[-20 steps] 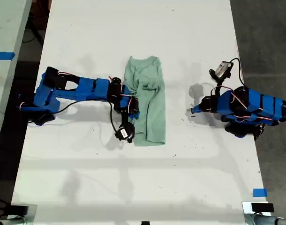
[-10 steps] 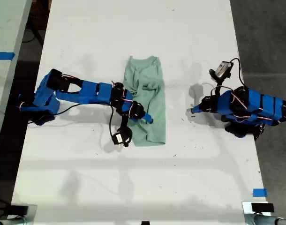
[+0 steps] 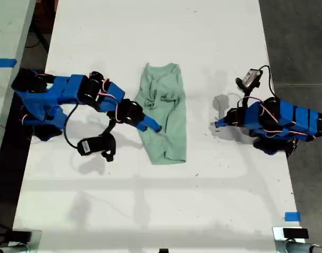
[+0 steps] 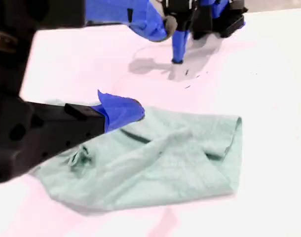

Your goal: Fold t shirt

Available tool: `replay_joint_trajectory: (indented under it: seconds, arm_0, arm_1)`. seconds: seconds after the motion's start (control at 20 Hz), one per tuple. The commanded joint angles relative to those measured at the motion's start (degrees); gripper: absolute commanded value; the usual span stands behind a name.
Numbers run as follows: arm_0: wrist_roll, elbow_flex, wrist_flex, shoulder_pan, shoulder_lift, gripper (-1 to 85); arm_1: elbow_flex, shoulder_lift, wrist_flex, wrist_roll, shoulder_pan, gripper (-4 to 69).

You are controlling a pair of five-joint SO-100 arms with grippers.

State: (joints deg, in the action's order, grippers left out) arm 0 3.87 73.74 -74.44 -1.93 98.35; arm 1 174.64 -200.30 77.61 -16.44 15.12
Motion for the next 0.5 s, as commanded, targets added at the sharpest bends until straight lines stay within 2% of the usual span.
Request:
replay_joint_trajectory:
  seconds: [0.0, 0.1, 0.15, 0.25, 0.3, 0.45]
  arm_0:
    - [-11.4, 27.2, 1.1, 3.6, 26.2, 12.2]
    - [-16.8, 50.9, 6.5, 6.8, 44.0, 6.5]
    - [-17.2, 61.3, 10.3, 8.3, 52.1, 2.0]
    - [-14.8, 80.8, 24.9, 9.8, 65.0, -0.1]
    - [-14.2, 86.8, 29.7, 10.3, 68.0, -0.1]
    - [-14.0, 92.9, 31.0, 12.2, 69.8, -0.1]
  arm_1:
    - [3.0, -0.6, -0.2, -1.1, 0.5, 0.2]
    - [3.0, -0.6, -0.2, -1.1, 0.5, 0.2]
    - [3.0, -0.6, -0.2, -1.1, 0.6, 0.2]
    - [3.0, -0.6, -0.2, -1.1, 0.8, 0.2]
    - [3.0, -0.6, -0.2, -1.2, 1.0, 0.2]
    - [3.0, -0.6, -0.2, -1.2, 1.1, 0.2]
